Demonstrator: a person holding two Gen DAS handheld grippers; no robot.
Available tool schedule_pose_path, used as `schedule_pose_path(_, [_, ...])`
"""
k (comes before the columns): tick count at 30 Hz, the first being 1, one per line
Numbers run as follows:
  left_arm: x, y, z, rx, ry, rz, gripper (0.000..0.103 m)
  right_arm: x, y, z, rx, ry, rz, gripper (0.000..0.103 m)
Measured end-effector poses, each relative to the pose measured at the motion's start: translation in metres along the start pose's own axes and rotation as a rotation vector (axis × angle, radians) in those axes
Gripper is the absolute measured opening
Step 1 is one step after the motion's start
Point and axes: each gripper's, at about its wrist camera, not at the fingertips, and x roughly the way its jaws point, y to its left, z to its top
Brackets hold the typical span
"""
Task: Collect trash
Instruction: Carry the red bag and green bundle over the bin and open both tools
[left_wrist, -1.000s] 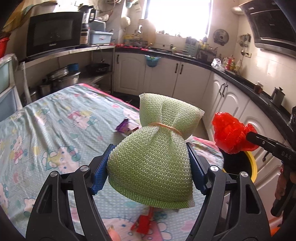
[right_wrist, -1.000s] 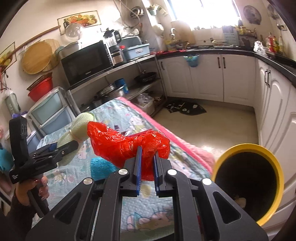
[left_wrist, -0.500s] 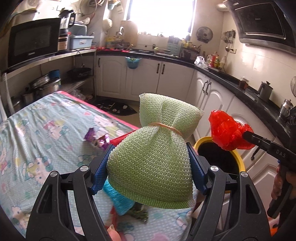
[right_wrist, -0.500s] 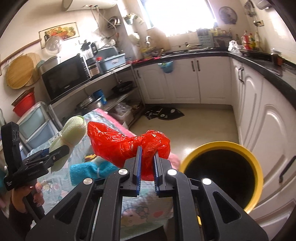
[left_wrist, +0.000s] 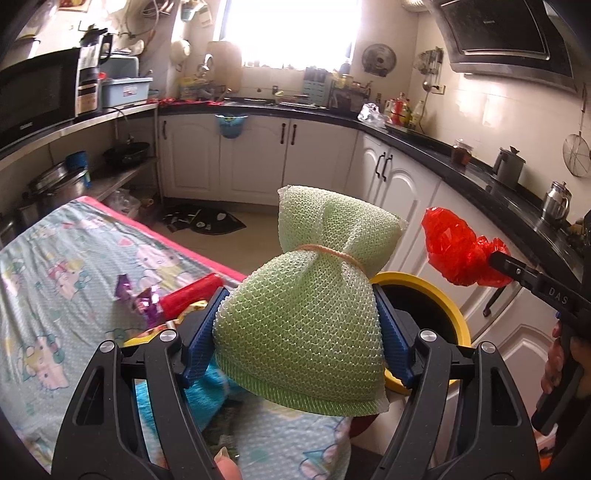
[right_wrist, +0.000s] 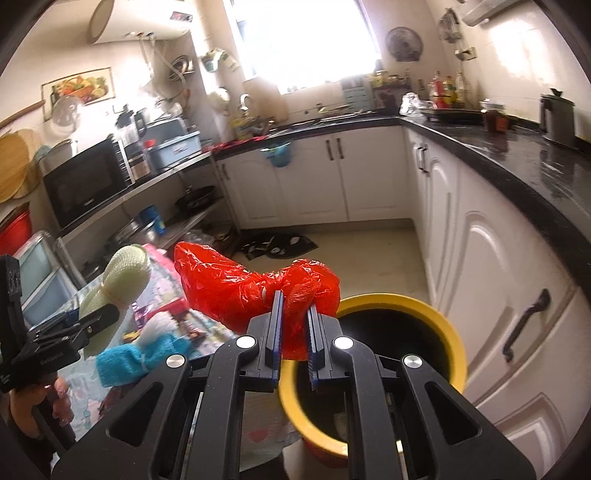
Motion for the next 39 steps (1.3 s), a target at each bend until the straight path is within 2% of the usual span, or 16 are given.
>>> schedule_pose_path(16, [0.054, -0.061, -0.007, 0.081, 0.096, -0.089, 0.067, -0.001, -0.058, -0.010, 0.038, -0.017, -0.226, 0.011])
schedule_pose_path(25, [0.084, -0.085, -0.015, 0.118, 0.160, -0.107, 0.068, 0.019, -0.066, -0.026, -0.025, 0.043, -0.350, 0.011])
schedule_pose_path(39, [0.123, -0.106, -0.032, 0.155, 0.248, -0.103, 0.069, 0.051, -0.079, -0.047, 0.007, 0.159, -0.335, 0.011])
